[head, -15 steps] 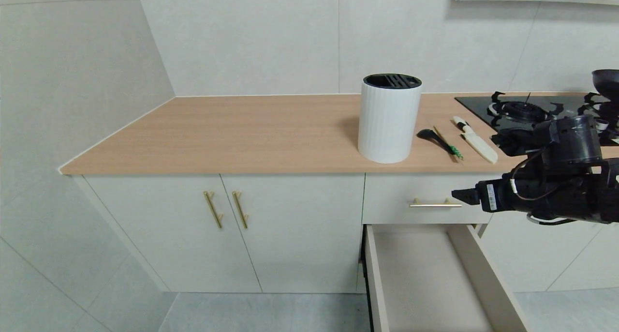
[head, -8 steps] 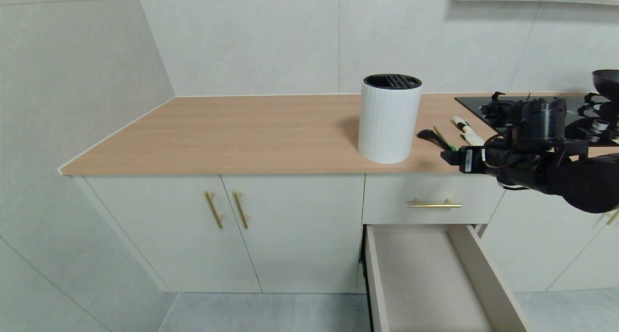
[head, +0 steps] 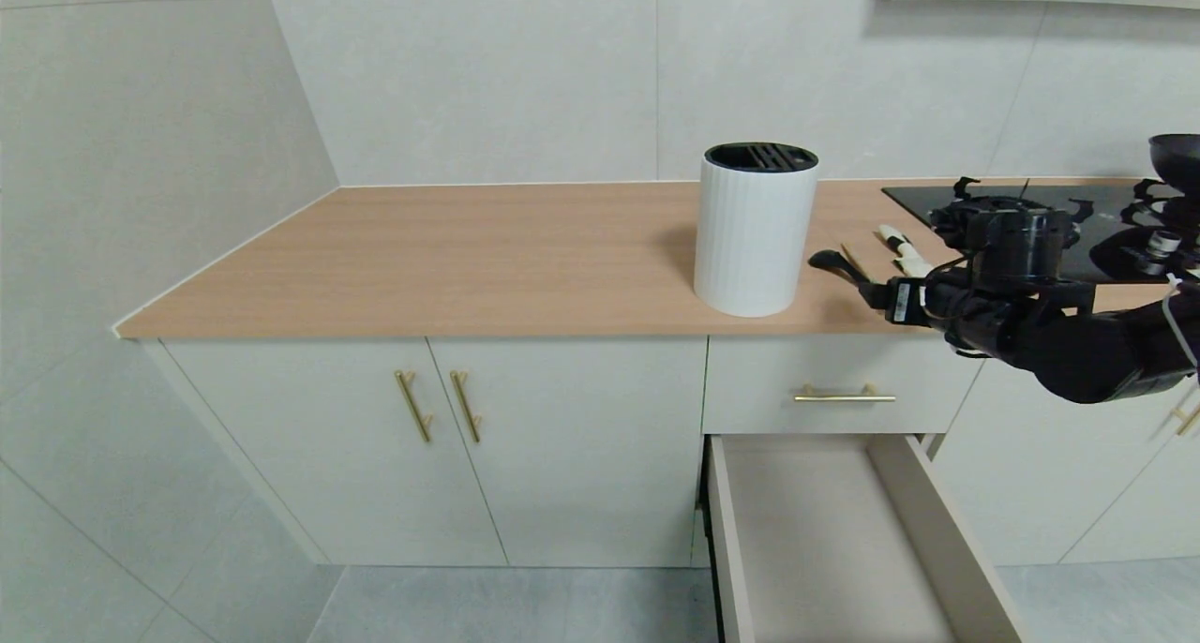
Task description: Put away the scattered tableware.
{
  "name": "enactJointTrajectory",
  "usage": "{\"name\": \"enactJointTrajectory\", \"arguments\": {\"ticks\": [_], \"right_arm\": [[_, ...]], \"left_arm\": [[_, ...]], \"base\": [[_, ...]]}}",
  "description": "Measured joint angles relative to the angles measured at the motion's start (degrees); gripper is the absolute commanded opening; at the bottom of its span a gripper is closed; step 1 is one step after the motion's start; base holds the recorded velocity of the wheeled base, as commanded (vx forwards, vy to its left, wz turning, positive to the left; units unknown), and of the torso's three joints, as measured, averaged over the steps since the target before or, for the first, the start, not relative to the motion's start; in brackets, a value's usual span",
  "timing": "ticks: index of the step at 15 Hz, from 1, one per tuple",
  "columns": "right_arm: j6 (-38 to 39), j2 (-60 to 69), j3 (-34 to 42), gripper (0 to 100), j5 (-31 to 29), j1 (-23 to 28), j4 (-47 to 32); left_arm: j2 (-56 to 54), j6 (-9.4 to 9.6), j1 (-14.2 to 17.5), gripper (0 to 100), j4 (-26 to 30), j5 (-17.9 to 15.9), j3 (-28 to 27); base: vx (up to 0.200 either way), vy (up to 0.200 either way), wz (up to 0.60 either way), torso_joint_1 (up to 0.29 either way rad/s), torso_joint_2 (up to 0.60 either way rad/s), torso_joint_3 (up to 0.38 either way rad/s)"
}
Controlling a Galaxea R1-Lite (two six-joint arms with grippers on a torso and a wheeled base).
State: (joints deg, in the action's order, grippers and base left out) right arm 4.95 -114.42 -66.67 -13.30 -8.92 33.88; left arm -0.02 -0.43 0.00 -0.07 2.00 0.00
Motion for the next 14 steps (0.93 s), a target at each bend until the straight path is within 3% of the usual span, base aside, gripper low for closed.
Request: {"name": "enactJointTrajectory", "arguments": {"ticks": [14], "right_arm": [[0.1, -9.2, -7.0, 100, 0.1, 2.5, 0.0]], "left_arm": [[0.0, 0.00, 0.0, 100, 0.0, 0.0, 0.0]], "base": [[0.000, 0.000, 0.00, 0.000, 0.00, 0.000]]}}
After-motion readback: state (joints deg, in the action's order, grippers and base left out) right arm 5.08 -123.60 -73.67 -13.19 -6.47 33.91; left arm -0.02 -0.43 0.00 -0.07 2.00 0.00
